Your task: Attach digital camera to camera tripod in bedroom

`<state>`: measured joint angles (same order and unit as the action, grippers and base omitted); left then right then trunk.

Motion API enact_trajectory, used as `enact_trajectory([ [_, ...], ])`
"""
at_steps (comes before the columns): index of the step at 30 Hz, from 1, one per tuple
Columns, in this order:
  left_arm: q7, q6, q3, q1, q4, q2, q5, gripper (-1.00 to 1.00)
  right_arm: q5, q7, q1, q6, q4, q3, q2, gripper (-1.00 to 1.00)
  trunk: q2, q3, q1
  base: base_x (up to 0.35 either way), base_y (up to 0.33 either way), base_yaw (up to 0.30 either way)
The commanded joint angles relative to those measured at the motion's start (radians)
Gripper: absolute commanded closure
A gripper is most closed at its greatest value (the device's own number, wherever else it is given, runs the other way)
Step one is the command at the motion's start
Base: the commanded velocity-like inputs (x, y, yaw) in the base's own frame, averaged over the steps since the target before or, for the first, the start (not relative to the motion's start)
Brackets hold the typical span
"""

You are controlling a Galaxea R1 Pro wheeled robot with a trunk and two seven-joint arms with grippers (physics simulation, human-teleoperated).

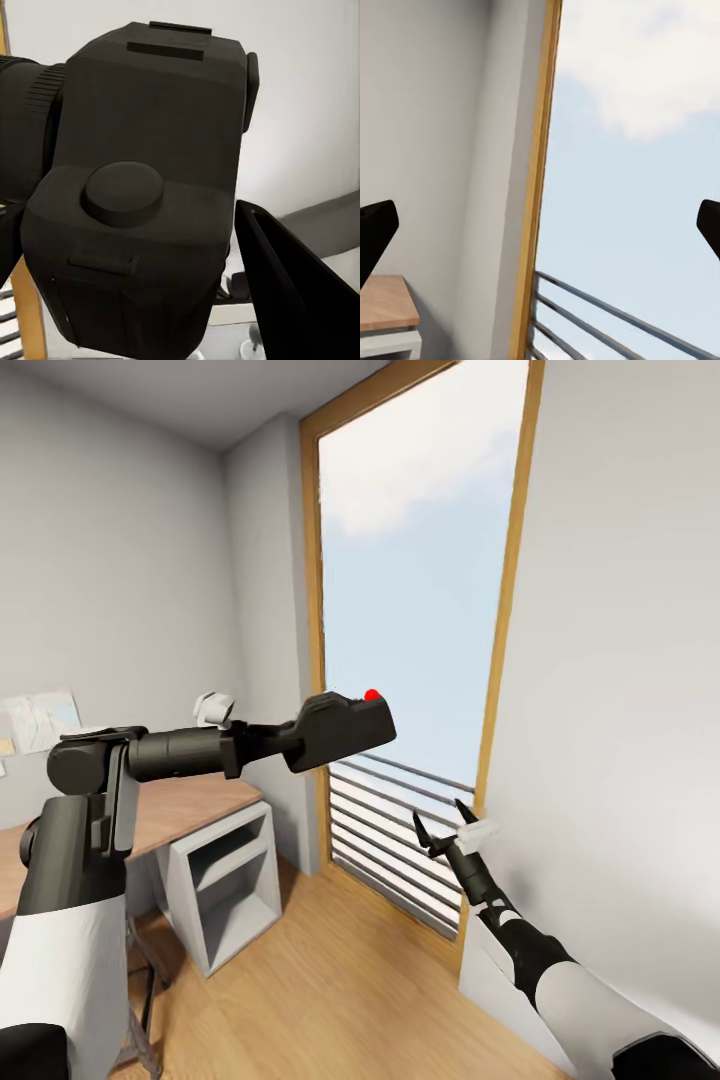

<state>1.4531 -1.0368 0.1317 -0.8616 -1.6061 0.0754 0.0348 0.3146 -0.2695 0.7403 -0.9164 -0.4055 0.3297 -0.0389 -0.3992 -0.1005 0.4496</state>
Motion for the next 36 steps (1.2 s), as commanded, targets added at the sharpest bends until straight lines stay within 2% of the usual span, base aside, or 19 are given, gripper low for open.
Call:
enact_trajectory([
  [1,0.007,-0.010,0.000,-0.001,0.000,0.000,0.004,1.00,0.011,-0.004,0.001,-0.002,0.001,0.006,-0.001,-1.00,-0.001,0.000,0.000,0.000,0.000,0.283],
  [36,0.010,-0.010,0.000,0.001,0.001,0.000,0.003,1.00,0.011,-0.003,0.001,-0.002,0.001,0.006,-0.001,-1.00,-0.001,0.000,0.000,0.000,0.000,0.284],
])
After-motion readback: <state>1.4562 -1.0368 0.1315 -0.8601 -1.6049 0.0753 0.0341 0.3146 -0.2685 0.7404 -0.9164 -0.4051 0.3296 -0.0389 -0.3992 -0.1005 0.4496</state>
